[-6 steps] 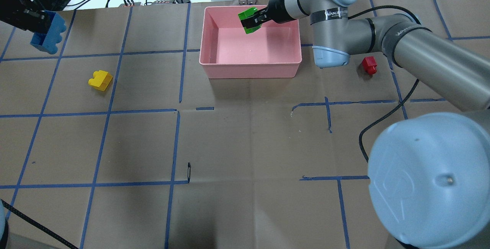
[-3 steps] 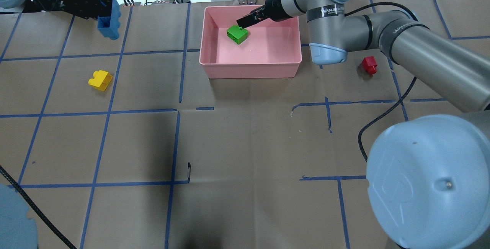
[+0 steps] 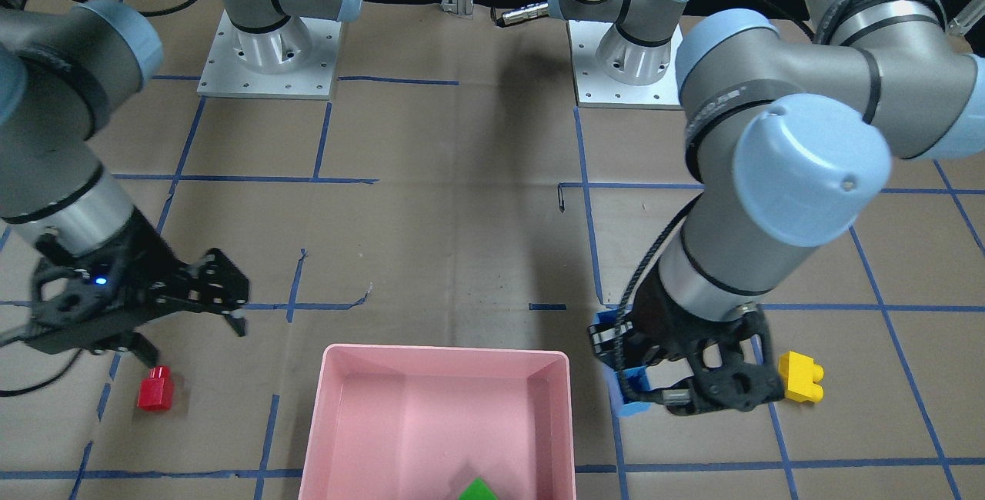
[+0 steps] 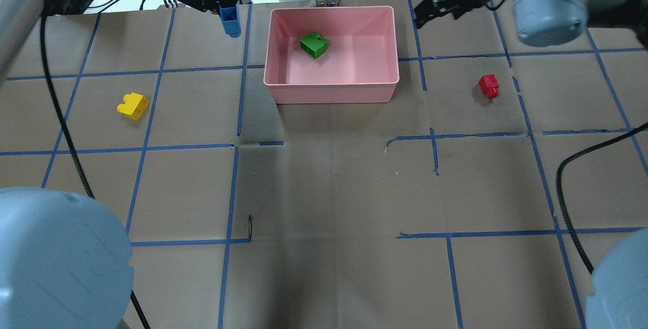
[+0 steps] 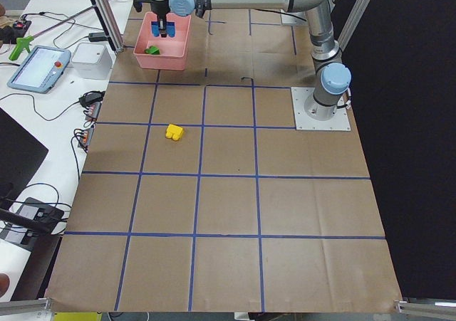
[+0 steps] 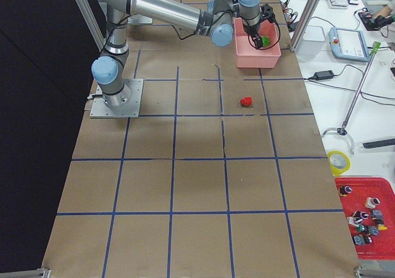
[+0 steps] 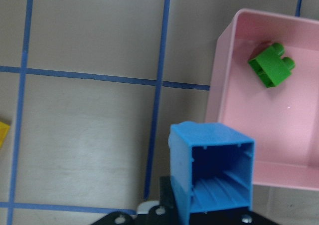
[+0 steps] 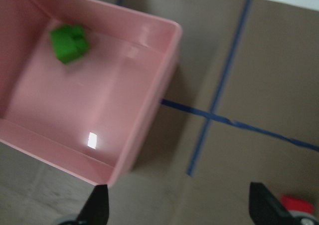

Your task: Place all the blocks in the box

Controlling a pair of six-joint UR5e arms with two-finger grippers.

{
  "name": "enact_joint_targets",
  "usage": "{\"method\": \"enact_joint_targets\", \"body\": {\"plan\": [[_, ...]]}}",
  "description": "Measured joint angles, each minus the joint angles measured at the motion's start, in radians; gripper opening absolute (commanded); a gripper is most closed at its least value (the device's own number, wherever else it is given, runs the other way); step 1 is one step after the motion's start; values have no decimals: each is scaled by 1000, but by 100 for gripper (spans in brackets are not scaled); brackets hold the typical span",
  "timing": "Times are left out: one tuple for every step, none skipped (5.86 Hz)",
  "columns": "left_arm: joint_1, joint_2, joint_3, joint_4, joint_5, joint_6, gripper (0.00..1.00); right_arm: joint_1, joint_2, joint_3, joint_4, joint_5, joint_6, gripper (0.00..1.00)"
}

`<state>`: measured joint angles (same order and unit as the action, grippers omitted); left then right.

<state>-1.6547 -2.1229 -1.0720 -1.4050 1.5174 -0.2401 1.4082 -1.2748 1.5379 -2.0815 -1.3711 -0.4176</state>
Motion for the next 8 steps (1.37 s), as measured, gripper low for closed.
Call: {"method": "enact_joint_targets", "body": {"plan": [[-49, -96, 66, 17, 4, -65, 16, -78, -18, 38, 39, -87, -36, 100], [-79, -173, 95, 52, 6, -104, 67, -116, -14, 109, -13, -111, -44, 100], [-103, -225, 101, 85, 8, -125, 99, -132, 13, 199, -147, -115, -42, 100], [-116, -251, 101, 99, 10, -133, 99, -137, 59, 267, -280, -113, -35, 100], [-120, -251, 104, 104, 10, -134, 99, -137, 123, 293, -389, -111, -24, 99], [-119, -228, 108, 103, 8, -133, 99, -138, 188, 294, -476, -111, -18, 99], [-105, -176, 104, 90, 6, -127, 99, -138, 230, 280, -526, -112, -9, 99], [-71, -116, 95, 51, 3, -100, 100, -138, 249, 264, -541, -113, 4, 91]]}}
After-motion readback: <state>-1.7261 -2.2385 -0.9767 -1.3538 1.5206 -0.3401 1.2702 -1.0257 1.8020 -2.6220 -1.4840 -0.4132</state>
